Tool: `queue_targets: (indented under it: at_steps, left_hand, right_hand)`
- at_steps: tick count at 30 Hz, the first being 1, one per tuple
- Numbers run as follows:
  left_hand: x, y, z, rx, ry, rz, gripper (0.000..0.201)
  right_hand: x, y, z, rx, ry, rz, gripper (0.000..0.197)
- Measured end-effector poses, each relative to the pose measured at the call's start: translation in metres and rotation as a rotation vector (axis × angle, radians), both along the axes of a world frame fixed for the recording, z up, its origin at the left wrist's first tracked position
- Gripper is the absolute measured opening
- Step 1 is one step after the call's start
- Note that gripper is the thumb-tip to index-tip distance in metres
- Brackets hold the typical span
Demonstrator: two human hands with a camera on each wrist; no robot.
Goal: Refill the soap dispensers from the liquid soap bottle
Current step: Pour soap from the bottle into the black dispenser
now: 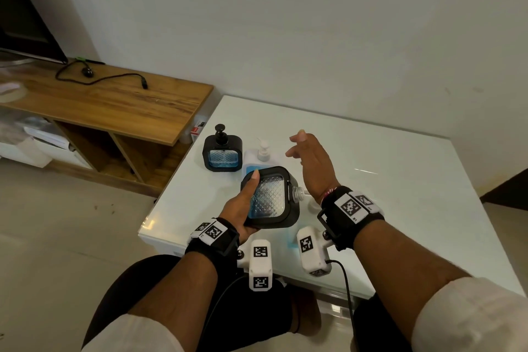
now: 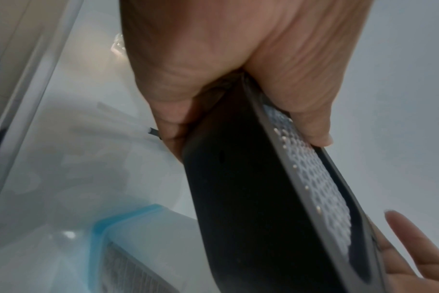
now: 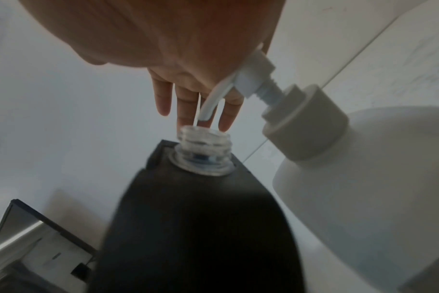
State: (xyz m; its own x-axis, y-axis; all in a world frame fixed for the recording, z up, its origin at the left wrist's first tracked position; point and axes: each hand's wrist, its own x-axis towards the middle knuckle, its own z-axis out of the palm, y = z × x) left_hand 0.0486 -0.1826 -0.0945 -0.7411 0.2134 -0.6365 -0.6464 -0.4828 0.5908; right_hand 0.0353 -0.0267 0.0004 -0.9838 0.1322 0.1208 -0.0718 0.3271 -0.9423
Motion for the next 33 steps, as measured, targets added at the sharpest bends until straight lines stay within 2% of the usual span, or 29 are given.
queue_targets:
  at_steps: [4, 11, 14, 18, 24, 29, 33]
  left_hand:
    - [-0.0010, 0.0003, -0.0025, -0.015, -0.001, -0.010, 0.115]
    - [0.0018, 0.0016, 0.0025, 0.015, 0.002, -0.011, 0.111]
    - [0.0038, 0.0011, 0.0050, 0.004, -0.003, -0.002, 0.110]
    - [0.0033, 0.0013, 0.0047, -0.015, -0.010, -0.012, 0.117]
    - [0.0014, 0.0033, 0.0044, -0.027, -0.011, -0.007, 0.116]
    - [0.0023, 0.0018, 0.0037, -0.047, -0.006, -0.018, 0.117]
    - [-0.0005, 0.0013, 0.0035, -0.049, -0.010, -0.018, 0.115]
  right_hand:
    - [-0.0016, 0.0006, 0.0006, 0.000, -0.009, -0.012, 0.059]
    - [-0.0011, -0.0007, -0.0042, 0.106, 0.018, 0.015, 0.059]
    - [-0.0007, 0.0006, -0.0029, 0.052, 0.003, 0.002, 0.059]
    - [-0.0034, 0.0028, -0.0001, -0.031, -0.012, -0.015, 0.054]
    - [-0.0006, -0.0024, -0.0049, 0.104, 0.004, 0.032, 0.054]
    - [-0.0044, 0.0014, -0.0020, -0.036, -0.014, -0.011, 0.056]
    - [-0.0053, 0.0007, -0.0003, -0.053, -0.041, -0.013, 0.062]
